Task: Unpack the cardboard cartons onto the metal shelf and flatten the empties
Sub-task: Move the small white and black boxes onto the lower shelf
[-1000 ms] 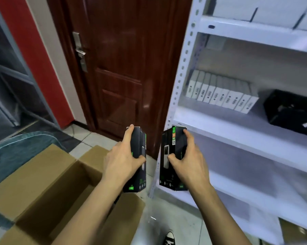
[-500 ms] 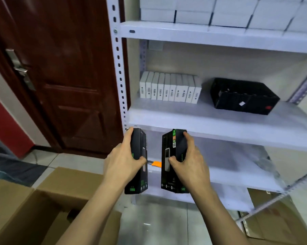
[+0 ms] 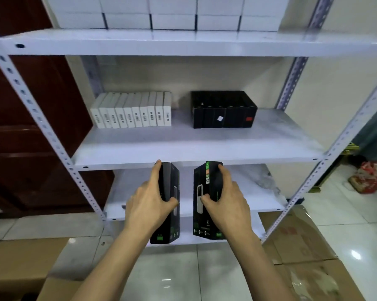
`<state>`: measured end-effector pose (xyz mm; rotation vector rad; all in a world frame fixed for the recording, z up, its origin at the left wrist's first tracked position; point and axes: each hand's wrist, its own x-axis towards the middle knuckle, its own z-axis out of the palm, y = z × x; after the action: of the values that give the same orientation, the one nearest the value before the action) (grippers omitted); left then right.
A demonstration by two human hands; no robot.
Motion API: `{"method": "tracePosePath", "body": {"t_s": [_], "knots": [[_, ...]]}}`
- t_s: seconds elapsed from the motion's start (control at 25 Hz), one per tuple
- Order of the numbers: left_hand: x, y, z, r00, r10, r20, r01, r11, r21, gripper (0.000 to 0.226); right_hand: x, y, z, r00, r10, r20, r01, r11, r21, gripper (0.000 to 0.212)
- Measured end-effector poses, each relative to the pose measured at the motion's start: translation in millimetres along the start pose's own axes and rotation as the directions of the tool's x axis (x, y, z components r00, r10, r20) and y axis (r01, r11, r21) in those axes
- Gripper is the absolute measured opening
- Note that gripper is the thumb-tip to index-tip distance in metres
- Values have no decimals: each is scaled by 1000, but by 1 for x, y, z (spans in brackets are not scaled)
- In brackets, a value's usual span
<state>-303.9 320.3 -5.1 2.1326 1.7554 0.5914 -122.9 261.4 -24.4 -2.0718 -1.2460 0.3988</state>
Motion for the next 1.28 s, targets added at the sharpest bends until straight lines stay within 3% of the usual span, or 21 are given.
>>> {"method": "tracePosePath", "body": {"t_s": [0.56, 0.88, 1.28], "knots": [[13, 141, 83, 983, 167, 74, -160, 983, -95, 100, 32, 110, -99, 985, 123, -118, -120, 992, 31, 85], [59, 184, 103, 971, 226, 73, -211, 961, -177, 93, 85, 114, -117, 979, 118, -166, -110, 992, 56, 81], [115, 206, 115, 981, 192, 40, -174, 947, -269, 81, 158, 99, -95, 978, 97, -186, -76, 990, 117, 86]]}}
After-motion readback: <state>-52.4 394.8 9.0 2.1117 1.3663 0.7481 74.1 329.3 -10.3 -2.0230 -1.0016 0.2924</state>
